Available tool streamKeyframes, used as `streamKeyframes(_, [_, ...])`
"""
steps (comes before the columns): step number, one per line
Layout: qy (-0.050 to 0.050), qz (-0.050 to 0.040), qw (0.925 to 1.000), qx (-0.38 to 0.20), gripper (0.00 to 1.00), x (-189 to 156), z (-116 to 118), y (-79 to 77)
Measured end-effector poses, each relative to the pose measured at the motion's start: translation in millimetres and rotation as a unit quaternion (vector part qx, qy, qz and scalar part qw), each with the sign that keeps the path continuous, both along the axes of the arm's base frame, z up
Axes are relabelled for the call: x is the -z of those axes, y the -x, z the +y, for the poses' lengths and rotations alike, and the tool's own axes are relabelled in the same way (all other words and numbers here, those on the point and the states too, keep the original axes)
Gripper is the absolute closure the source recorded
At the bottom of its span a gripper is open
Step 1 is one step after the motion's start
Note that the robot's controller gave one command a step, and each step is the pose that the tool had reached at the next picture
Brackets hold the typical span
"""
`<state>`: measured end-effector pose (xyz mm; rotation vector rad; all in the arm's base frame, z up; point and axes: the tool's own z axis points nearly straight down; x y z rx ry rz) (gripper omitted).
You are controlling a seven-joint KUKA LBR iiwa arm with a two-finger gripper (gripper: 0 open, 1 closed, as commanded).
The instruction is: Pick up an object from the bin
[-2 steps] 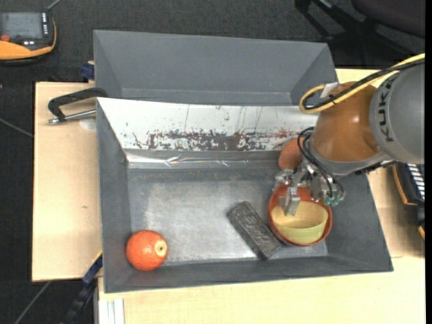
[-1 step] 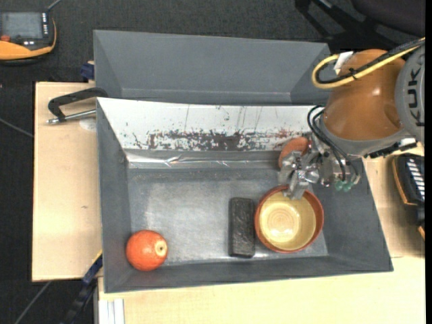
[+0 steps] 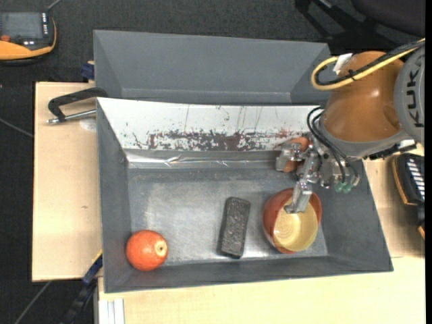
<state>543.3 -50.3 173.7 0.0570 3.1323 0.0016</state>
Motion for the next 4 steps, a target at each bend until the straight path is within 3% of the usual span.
streamKeyframes(1, [-0.001,0.0030,1.0000,0.008,0.00,95.6,-28.7,18.8])
streamKeyframes(2, [-0.001,0.0024,0.9999,-0.016,0.00,72.7,-11.5,48.0])
streamKeyframes(3, [0.001,-0.0121,0.9998,-0.016,1.00,69.8,-12.5,40.2])
streamKeyframes(4, [0.002,-0.0204,0.9991,-0.038,1.00,-98.2,-2.1,-9.2])
